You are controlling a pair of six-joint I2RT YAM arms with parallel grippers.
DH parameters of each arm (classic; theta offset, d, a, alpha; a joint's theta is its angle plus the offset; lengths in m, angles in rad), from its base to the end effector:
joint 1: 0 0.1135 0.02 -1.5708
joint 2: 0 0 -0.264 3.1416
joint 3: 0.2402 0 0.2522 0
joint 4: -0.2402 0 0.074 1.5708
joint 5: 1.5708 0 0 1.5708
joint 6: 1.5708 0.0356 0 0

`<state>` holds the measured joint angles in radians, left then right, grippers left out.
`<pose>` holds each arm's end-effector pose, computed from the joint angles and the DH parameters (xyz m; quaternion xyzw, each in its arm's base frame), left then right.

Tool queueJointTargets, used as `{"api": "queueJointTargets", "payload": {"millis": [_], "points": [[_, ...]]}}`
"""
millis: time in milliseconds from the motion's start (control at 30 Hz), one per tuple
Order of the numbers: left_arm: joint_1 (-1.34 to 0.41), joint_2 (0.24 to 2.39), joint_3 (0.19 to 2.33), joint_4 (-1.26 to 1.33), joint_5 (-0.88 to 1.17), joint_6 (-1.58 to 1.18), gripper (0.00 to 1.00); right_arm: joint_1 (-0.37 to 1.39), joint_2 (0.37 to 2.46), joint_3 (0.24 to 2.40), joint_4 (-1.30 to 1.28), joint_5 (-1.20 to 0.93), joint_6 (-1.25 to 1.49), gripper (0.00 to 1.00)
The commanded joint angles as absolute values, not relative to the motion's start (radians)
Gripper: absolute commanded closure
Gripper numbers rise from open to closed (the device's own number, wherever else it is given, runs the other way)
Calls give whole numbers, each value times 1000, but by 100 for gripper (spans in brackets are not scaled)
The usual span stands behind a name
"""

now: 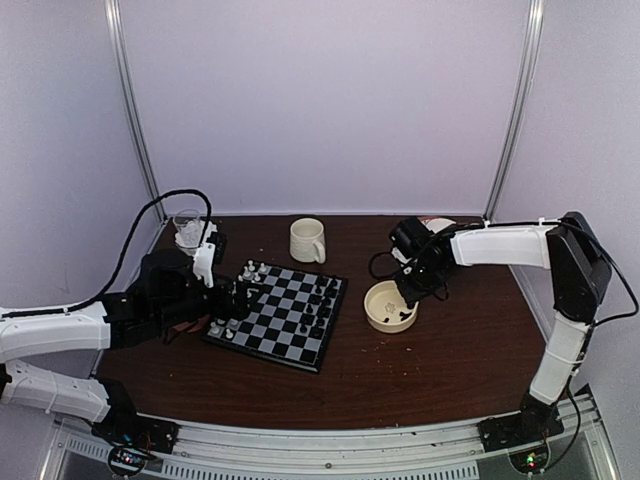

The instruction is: Set up the chess pieces on the board

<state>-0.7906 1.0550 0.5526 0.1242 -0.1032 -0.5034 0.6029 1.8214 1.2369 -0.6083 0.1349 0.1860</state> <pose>0.1679 -0.1645 0.2374 0.0896 0.8220 -0.3040 0.4732 0.3019 0.2020 0.1826 -0.1904 0.9614 0.0109 0.1985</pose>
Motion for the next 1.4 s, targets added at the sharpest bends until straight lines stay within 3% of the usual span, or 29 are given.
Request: {"api": "queueJointTargets", "payload": {"millis": [0, 200, 467, 1000, 1233, 1300, 1367], "points": [[-783, 1045, 589, 137, -95, -494, 2, 658, 1771, 1291, -731, 334, 128, 100], [-784, 1040, 588, 137, -99, -491, 3, 717, 1777, 1340, -840, 531, 125, 100], [-784, 1042, 589, 135, -100, -489, 2, 724, 1747, 1323, -821, 529, 129, 100], [-784, 1054, 592, 138, -93, -491, 2, 622, 1836, 1219, -572, 34, 169, 100], [-784, 1063, 595, 138, -89, -492, 2, 589, 1837, 1161, -514, -33, 195, 99], [-784, 1065, 595, 137, -89, -492, 2, 589, 1847, 1156, -510, -34, 199, 97], [-783, 1067, 595, 137, -90, -492, 2, 589, 1854, 1159, -521, -31, 205, 86]]}}
